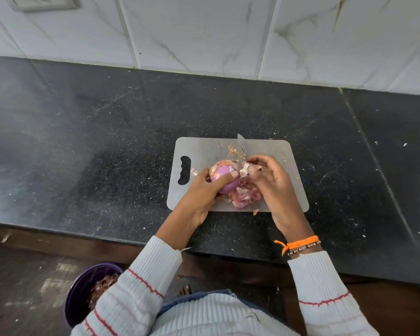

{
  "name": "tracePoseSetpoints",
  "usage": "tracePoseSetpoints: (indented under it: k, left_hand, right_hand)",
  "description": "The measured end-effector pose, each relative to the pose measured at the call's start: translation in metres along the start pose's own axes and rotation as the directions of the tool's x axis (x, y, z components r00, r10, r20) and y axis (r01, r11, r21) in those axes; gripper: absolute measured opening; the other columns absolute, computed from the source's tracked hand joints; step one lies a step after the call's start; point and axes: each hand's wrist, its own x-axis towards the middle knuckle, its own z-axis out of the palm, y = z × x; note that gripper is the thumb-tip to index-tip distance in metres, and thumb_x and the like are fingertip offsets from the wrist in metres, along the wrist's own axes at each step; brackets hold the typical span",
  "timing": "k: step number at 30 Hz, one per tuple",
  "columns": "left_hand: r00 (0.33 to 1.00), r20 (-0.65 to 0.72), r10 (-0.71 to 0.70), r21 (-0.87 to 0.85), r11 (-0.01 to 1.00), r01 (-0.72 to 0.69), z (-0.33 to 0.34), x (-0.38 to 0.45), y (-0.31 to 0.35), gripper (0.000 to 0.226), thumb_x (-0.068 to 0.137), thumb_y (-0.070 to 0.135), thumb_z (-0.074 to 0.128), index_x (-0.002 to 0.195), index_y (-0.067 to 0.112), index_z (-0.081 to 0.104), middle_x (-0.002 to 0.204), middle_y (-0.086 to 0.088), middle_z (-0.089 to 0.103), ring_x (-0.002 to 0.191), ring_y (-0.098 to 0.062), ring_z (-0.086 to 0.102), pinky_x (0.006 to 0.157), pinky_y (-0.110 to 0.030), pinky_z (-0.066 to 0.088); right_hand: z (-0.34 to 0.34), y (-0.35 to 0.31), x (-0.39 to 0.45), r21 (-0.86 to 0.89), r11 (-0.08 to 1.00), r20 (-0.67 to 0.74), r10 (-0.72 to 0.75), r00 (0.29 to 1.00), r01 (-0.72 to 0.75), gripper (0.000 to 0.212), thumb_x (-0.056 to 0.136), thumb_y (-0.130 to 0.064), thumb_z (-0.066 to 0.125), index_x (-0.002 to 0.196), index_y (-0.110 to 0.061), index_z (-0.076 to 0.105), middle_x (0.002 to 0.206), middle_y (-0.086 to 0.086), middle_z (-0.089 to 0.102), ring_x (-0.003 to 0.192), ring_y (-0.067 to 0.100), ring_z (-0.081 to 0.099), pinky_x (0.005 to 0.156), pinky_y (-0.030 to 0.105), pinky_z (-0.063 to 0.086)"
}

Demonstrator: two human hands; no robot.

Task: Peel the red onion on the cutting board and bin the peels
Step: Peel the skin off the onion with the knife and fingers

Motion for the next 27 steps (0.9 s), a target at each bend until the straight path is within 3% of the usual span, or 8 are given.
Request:
tracePoseSetpoints:
  k: [3,8,13,17,19,22,24,27]
  left_hand:
    - [1.000,0.026,-0.006,-0.028,1.000,0.007,0.001,-0.001,0.001,0.060,0.072,0.024,0.073,0.123,0.001,0.051,0.106,-0.013,0.065,0.074,-0.011,0.069,0.062,-0.020,0.054]
    - [0.999,0.019,-0.051,-0.091,0.994,0.052,0.002,0.000,0.003,0.041,0.081,0.020,0.067,0.115,0.003,0.055,0.093,-0.007,0.065,0.065,-0.005,0.067,0.056,-0.017,0.051]
    - [0.996,0.023,-0.091,-0.205,0.974,0.094,0.001,-0.001,0.007,0.018,0.086,0.019,0.062,0.099,0.008,0.059,0.075,-0.002,0.069,0.060,-0.004,0.064,0.053,-0.015,0.052]
    - [0.993,0.037,-0.109,-0.274,0.955,0.115,0.001,-0.002,0.010,0.015,0.086,0.018,0.062,0.097,0.008,0.060,0.085,-0.007,0.065,0.072,-0.010,0.062,0.064,-0.020,0.055]
    - [0.994,0.022,-0.110,-0.281,0.953,0.112,0.001,-0.002,0.011,0.014,0.086,0.018,0.062,0.094,0.008,0.060,0.087,-0.008,0.064,0.076,-0.011,0.060,0.068,-0.021,0.056]
    - [0.994,0.000,-0.108,-0.293,0.951,0.103,0.000,-0.001,0.012,0.015,0.086,0.018,0.062,0.094,0.006,0.059,0.087,-0.010,0.061,0.077,-0.013,0.061,0.068,-0.024,0.056]
    - [0.995,0.003,-0.102,-0.285,0.953,0.099,0.000,-0.001,0.011,0.018,0.085,0.020,0.063,0.093,0.005,0.060,0.088,-0.011,0.062,0.076,-0.014,0.063,0.068,-0.025,0.057]
    - [0.996,0.007,-0.094,-0.261,0.961,0.093,0.000,0.000,0.010,0.024,0.083,0.025,0.065,0.094,0.004,0.061,0.090,-0.012,0.063,0.074,-0.014,0.067,0.069,-0.026,0.058]
  right_hand:
    - [0.006,-0.003,-0.001,0.041,0.999,0.035,-0.019,0.999,0.018,0.020,0.081,-0.011,0.068,0.099,-0.018,0.062,0.100,0.000,0.066,0.094,0.009,0.065,0.080,0.027,0.056]
    - [0.008,-0.004,0.003,0.004,1.000,-0.106,-0.020,0.994,0.021,0.013,0.083,0.002,0.063,0.087,-0.010,0.065,0.085,-0.003,0.067,0.079,0.001,0.066,0.068,0.015,0.053]
    - [0.001,0.006,0.009,-0.334,0.942,-0.250,-0.128,0.960,0.039,0.017,0.082,0.000,0.063,0.084,-0.017,0.065,0.082,-0.013,0.065,0.077,-0.004,0.062,0.067,0.006,0.047]
    - [0.002,0.008,0.009,-0.400,0.915,-0.283,-0.169,0.944,0.044,0.016,0.086,-0.002,0.057,0.092,-0.015,0.065,0.093,-0.005,0.065,0.087,0.002,0.060,0.075,0.010,0.047]
    - [-0.001,0.005,0.009,-0.356,0.934,-0.257,-0.136,0.957,0.037,0.015,0.091,-0.013,0.054,0.101,-0.018,0.063,0.099,-0.009,0.064,0.093,0.001,0.058,0.080,0.015,0.046]
    - [-0.006,-0.002,0.009,-0.264,0.964,-0.075,-0.049,0.996,0.028,0.019,0.088,-0.027,0.061,0.107,-0.025,0.059,0.106,-0.015,0.061,0.101,-0.002,0.056,0.084,0.017,0.046]
    - [-0.005,-0.001,0.008,-0.259,0.964,0.028,-0.050,0.998,0.056,0.027,0.081,-0.023,0.070,0.105,-0.027,0.059,0.107,-0.011,0.061,0.101,0.004,0.059,0.083,0.021,0.049]
    - [0.004,0.000,0.007,-0.235,0.968,0.021,-0.087,0.996,0.090,0.022,0.078,-0.009,0.071,0.095,-0.022,0.064,0.101,-0.004,0.064,0.092,0.004,0.062,0.077,0.020,0.051]
